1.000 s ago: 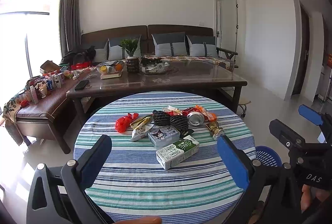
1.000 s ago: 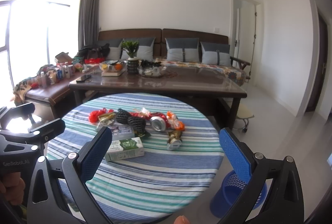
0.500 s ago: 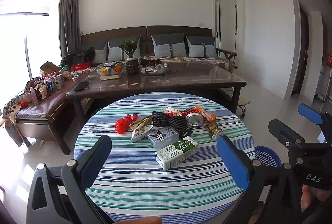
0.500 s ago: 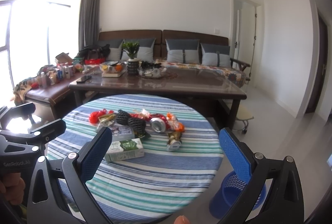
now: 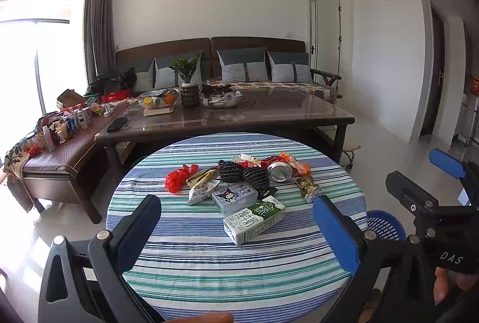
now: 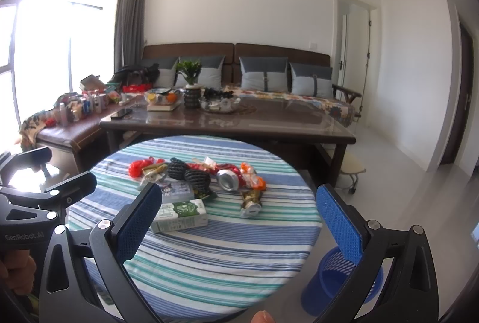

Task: Collect trash

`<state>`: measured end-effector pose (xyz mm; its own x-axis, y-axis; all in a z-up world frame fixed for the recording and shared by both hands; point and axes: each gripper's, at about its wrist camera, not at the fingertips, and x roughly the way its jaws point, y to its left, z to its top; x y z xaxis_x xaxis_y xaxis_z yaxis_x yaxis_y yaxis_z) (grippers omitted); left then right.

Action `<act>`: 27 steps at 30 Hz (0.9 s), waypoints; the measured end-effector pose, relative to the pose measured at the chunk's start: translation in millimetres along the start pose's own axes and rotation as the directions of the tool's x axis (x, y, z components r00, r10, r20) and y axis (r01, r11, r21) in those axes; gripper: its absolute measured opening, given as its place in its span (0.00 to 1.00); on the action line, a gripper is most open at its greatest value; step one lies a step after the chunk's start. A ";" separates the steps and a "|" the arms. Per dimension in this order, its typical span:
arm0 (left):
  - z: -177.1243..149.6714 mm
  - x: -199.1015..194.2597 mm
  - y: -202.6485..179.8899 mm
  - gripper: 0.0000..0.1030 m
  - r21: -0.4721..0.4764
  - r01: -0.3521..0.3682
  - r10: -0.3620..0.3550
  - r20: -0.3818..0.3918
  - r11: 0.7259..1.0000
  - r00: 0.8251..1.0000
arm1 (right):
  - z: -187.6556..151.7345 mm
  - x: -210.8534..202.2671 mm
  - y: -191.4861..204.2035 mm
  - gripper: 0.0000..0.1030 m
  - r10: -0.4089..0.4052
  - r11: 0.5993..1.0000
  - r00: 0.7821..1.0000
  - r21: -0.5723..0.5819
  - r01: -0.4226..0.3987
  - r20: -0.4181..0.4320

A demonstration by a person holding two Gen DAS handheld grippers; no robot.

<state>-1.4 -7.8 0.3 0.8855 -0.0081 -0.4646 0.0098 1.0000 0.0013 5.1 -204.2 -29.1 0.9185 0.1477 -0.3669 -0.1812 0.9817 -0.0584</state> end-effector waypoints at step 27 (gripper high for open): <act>0.8 -1.6 -0.7 1.00 0.001 0.000 0.000 0.000 1.000 1.000 | 2.0 -0.8 -1.6 1.00 -0.001 1.000 1.000 -0.006 0.001 0.003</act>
<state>-2.4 -8.5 1.7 0.8857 -0.0082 -0.4643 0.0101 0.9999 0.0017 5.4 -205.6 -26.9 0.9197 0.1474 -0.3640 -0.1828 0.9810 -0.0646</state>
